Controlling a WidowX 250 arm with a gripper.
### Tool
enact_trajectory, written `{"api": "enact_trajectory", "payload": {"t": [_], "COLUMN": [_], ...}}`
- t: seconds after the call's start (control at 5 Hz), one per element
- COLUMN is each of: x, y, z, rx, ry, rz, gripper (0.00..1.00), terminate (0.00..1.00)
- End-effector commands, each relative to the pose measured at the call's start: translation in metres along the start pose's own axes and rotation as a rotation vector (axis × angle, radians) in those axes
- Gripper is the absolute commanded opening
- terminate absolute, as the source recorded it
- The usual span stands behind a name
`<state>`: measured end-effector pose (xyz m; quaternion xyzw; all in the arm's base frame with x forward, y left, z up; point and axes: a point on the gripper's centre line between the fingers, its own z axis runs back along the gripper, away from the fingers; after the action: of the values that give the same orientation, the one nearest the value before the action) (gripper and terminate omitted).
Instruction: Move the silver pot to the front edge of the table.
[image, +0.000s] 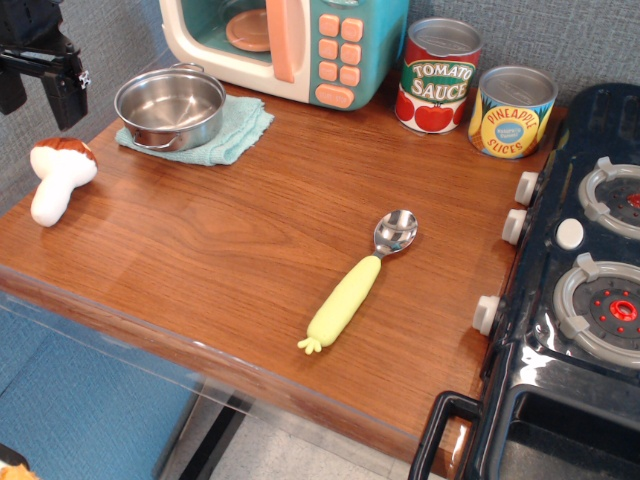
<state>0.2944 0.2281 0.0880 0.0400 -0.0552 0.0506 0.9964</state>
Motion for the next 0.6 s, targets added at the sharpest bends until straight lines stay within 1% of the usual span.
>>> {"api": "enact_trajectory", "payload": {"t": [0.0,0.4], "x": [0.0,0.022], "y": [0.0,-0.04], "z": [0.0,-0.007], "rx": [0.0,-0.015], "ry": [0.0,-0.038], "rz": [0.0,-0.086], "gripper": [1.0,1.0], "terminate": [0.0,0.0]}}
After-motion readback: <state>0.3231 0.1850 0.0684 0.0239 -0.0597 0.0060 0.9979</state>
